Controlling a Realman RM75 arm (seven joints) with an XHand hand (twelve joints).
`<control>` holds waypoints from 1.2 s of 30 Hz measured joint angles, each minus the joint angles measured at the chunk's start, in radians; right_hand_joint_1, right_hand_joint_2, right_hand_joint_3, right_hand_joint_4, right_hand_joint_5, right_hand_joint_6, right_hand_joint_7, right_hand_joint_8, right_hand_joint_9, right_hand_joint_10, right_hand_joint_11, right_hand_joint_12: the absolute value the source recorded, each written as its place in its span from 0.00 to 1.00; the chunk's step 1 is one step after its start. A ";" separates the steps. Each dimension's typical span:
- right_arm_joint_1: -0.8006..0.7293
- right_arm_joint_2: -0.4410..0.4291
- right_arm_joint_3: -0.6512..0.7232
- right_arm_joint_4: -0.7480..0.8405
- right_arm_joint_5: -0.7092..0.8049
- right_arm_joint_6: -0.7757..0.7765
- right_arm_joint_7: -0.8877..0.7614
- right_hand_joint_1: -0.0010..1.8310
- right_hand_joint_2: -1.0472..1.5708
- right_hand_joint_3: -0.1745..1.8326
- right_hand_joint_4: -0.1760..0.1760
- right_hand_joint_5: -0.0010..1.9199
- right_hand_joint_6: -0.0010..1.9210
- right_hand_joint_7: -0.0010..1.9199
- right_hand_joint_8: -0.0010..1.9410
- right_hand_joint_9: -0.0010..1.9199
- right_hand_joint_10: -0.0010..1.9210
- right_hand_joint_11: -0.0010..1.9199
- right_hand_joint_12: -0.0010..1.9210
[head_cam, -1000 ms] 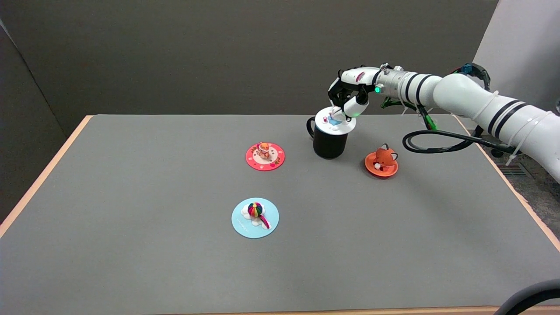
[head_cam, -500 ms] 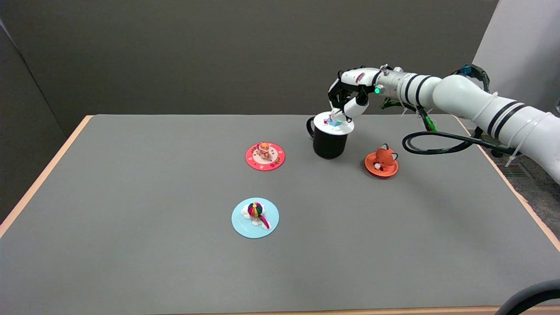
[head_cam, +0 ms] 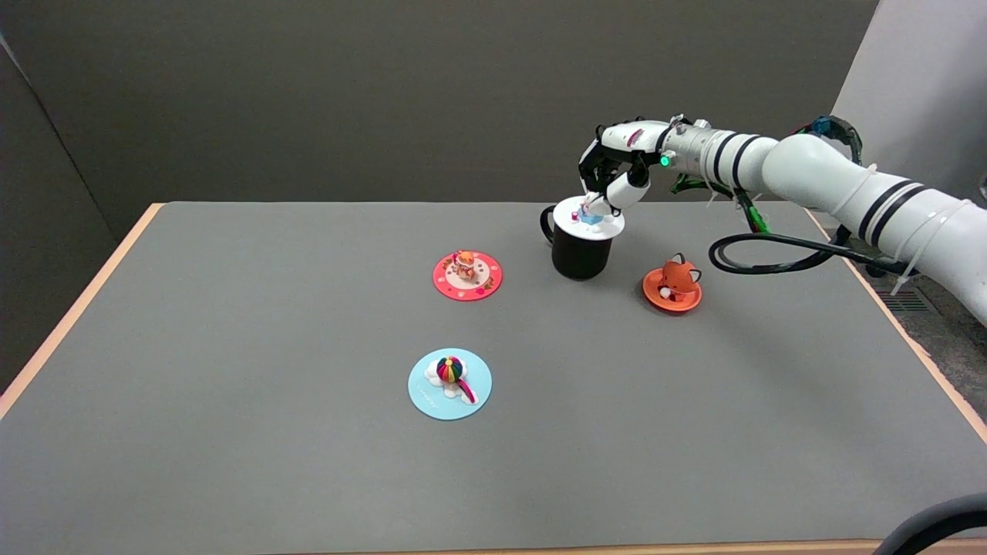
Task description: Place the white cup lid onto the cup.
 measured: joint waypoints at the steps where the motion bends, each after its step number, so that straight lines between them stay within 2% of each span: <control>1: -0.001 0.000 0.000 0.000 0.000 0.000 0.000 0.55 0.78 0.25 0.95 0.48 0.59 0.50 0.15 0.41 0.11 0.25 0.15; 18: -0.008 0.002 0.000 0.000 0.008 0.008 0.000 0.55 0.78 0.24 0.93 0.48 0.59 0.50 0.14 0.41 0.11 0.25 0.15; 22: -0.009 0.003 0.000 0.000 0.010 0.010 0.000 0.55 0.79 0.23 0.85 0.47 0.60 0.50 0.14 0.41 0.11 0.24 0.15; 24: -0.010 0.004 0.000 0.000 0.011 0.011 0.000 0.56 0.80 0.21 0.75 0.47 0.59 0.49 0.14 0.40 0.11 0.24 0.15; 25: -0.010 0.004 0.000 0.000 0.011 0.011 0.000 0.50 0.68 0.44 0.56 0.46 0.39 0.48 0.13 0.39 0.11 0.25 0.14; 26: -0.010 0.004 0.000 0.000 0.011 0.011 0.000 0.47 0.64 0.52 0.50 0.46 0.28 0.47 0.13 0.39 0.11 0.25 0.13; 36: -0.012 0.005 0.000 -0.001 0.014 0.015 0.000 0.45 0.57 0.55 0.37 0.37 0.11 0.41 0.10 0.36 0.11 0.23 0.16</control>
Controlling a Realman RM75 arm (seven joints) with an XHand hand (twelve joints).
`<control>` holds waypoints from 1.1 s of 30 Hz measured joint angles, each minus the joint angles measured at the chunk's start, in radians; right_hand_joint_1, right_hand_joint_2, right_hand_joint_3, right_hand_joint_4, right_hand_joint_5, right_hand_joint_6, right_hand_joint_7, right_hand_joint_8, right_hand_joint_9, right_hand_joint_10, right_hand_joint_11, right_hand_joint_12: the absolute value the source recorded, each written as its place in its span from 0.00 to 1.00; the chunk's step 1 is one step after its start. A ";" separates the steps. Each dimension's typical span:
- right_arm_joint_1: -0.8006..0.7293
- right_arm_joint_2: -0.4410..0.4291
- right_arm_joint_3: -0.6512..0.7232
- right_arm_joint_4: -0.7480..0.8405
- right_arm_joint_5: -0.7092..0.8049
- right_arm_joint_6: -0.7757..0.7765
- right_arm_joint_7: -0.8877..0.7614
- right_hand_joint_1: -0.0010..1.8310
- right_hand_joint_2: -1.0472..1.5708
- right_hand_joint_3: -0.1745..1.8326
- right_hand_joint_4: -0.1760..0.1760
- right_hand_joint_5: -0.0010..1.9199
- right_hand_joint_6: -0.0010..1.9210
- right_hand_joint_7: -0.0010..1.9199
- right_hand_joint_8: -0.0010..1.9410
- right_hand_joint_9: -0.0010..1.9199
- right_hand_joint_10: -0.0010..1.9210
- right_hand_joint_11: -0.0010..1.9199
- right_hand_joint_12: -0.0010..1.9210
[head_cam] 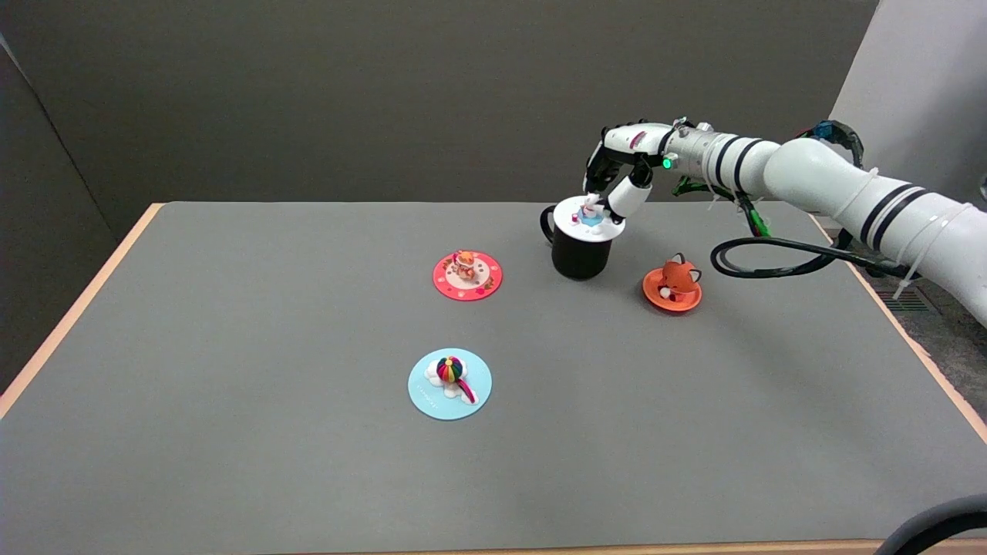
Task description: Place the white cup lid onto the cup.
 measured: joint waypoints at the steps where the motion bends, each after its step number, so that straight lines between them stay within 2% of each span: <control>1: 0.000 0.000 0.000 0.000 0.000 0.000 0.000 0.45 0.56 0.56 0.38 0.35 0.11 0.40 0.10 0.35 0.11 0.23 0.16; 4: 0.000 0.000 0.001 -0.001 0.000 0.000 0.000 0.45 0.55 0.56 0.36 0.30 0.10 0.39 0.11 0.35 0.11 0.23 0.16; 9: 0.000 0.000 0.003 -0.005 0.001 0.003 0.000 0.42 0.53 0.55 0.32 0.27 0.09 0.37 0.10 0.33 0.11 0.22 0.18; 24: -0.008 0.010 0.038 -0.012 -0.004 0.040 -0.003 0.39 0.52 0.54 0.33 0.27 0.09 0.36 0.10 0.32 0.11 0.22 0.19; 31: -0.064 0.038 0.121 -0.046 -0.005 0.099 -0.003 0.39 0.52 0.53 0.33 0.28 0.10 0.36 0.10 0.33 0.11 0.22 0.19; 33: -0.094 0.050 0.160 -0.063 -0.005 0.120 -0.003 0.38 0.53 0.52 0.28 0.29 0.10 0.37 0.10 0.34 0.12 0.24 0.20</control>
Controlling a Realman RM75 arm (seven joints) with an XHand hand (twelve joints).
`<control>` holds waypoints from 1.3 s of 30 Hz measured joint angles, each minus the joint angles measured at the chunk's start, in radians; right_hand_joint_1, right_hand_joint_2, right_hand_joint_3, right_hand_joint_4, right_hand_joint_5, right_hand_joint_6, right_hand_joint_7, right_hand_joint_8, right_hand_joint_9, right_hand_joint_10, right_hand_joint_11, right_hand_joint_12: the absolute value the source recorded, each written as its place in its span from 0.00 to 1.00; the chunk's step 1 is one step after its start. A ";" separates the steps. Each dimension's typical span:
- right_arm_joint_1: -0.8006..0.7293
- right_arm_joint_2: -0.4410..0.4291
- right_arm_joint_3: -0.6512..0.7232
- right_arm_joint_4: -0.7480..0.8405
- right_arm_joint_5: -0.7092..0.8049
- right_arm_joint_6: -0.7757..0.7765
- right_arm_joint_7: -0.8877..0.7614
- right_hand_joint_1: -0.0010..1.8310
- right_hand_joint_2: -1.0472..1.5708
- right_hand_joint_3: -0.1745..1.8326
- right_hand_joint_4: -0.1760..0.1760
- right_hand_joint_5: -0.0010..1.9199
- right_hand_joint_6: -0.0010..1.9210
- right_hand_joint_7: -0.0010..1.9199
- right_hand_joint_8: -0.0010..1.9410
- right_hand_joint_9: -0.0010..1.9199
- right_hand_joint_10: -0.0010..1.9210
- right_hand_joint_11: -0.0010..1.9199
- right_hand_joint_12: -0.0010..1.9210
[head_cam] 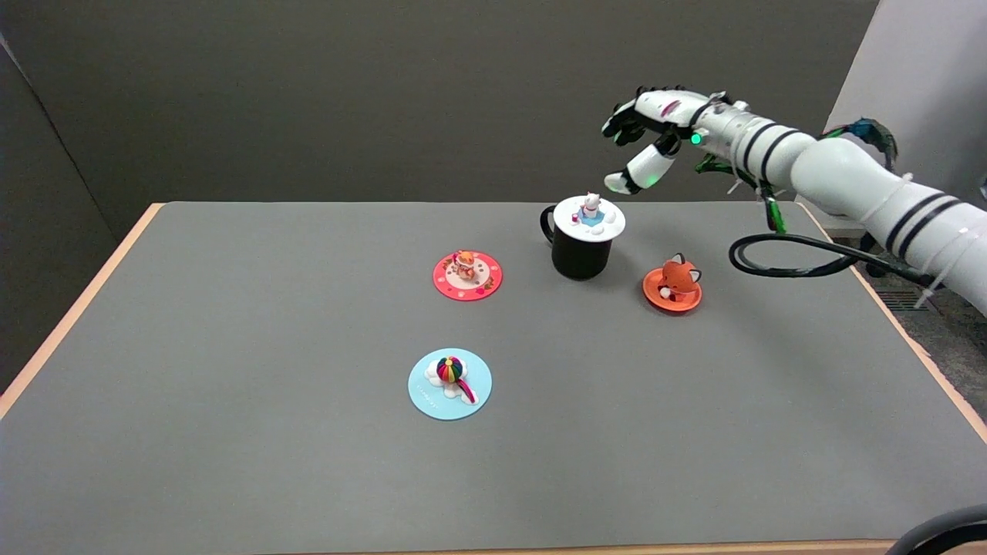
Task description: Place the white cup lid onto the cup.
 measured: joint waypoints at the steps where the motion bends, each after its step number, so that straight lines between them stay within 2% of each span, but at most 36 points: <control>1: -0.014 0.005 0.018 -0.008 0.000 0.008 0.000 0.39 0.54 0.51 0.29 0.29 0.10 0.36 0.11 0.34 0.12 0.24 0.18; 11: -0.288 0.058 0.312 -0.139 0.015 0.105 -0.006 0.38 0.55 0.50 0.24 0.30 0.11 0.37 0.11 0.34 0.12 0.24 0.18; 17: -0.539 0.076 0.544 -0.254 0.059 0.195 -0.024 0.38 0.55 0.50 0.23 0.31 0.11 0.37 0.11 0.35 0.12 0.24 0.18; 26: -0.881 0.069 0.791 -0.469 0.113 0.397 -0.051 0.38 0.55 0.52 0.22 0.32 0.10 0.39 0.10 0.35 0.12 0.22 0.20; 29: -0.974 0.060 0.842 -0.540 0.125 0.470 -0.058 0.38 0.55 0.51 0.23 0.32 0.11 0.38 0.11 0.34 0.12 0.23 0.18; 34: -1.097 0.044 0.889 -0.645 0.136 0.599 -0.065 0.37 0.55 0.51 0.23 0.32 0.11 0.37 0.11 0.33 0.12 0.24 0.18; 39: -1.180 0.035 0.878 -0.722 0.137 0.739 -0.069 0.38 0.54 0.52 0.21 0.33 0.11 0.37 0.10 0.33 0.11 0.25 0.23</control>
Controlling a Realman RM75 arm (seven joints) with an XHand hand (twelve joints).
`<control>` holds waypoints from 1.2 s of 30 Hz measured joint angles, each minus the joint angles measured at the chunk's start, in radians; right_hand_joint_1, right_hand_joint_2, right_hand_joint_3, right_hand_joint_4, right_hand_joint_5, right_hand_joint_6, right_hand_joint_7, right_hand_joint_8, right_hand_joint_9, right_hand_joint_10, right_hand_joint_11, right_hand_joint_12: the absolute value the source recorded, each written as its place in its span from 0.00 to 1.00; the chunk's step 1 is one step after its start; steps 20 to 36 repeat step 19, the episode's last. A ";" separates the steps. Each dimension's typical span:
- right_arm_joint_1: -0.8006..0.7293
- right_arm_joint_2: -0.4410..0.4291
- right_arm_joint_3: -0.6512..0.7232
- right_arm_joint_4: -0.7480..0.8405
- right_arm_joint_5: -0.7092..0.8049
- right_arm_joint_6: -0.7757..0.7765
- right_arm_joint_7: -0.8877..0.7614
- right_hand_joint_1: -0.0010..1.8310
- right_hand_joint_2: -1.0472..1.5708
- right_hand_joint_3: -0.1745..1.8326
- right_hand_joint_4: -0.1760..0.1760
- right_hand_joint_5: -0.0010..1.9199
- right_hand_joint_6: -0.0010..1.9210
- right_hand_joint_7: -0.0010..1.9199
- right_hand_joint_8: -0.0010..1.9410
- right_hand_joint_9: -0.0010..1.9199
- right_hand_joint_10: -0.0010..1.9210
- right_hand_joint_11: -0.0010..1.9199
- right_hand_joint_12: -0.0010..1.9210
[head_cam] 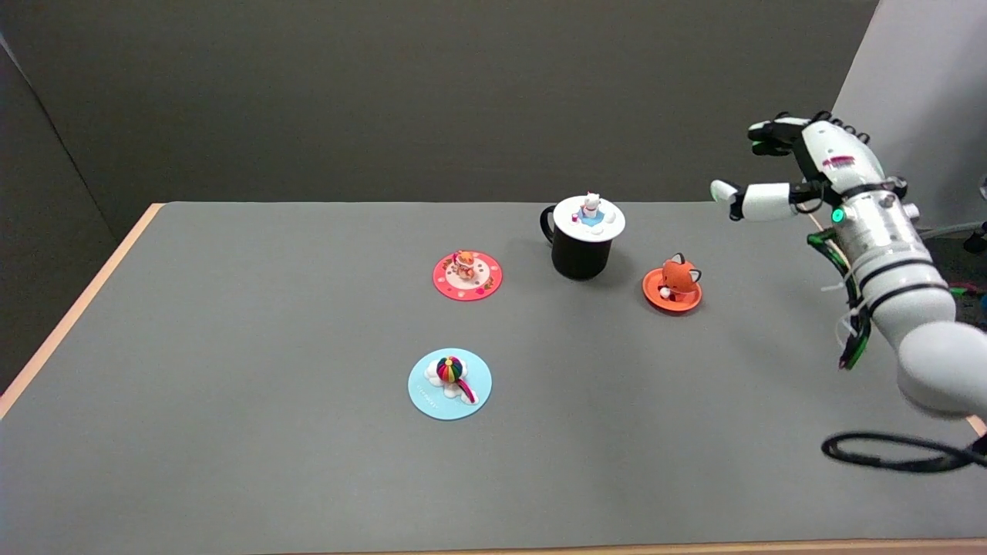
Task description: Place the white cup lid onto the cup.
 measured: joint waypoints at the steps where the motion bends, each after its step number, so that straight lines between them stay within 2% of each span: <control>1: -0.010 -0.001 -0.008 -0.010 0.000 0.027 -0.001 0.38 0.54 0.52 0.20 0.33 0.11 0.37 0.10 0.33 0.11 0.25 0.23; 9: -0.078 -0.005 -0.123 -0.078 -0.011 0.282 -0.011 0.38 0.55 0.53 0.19 0.33 0.11 0.37 0.10 0.33 0.11 0.25 0.22; 19: -0.118 -0.009 -0.238 -0.120 -0.043 0.471 -0.022 0.38 0.55 0.53 0.18 0.34 0.11 0.37 0.10 0.33 0.11 0.24 0.21; 36: -0.118 -0.009 -0.238 -0.120 -0.043 0.471 -0.022 0.38 0.55 0.53 0.18 0.34 0.11 0.37 0.10 0.33 0.11 0.24 0.21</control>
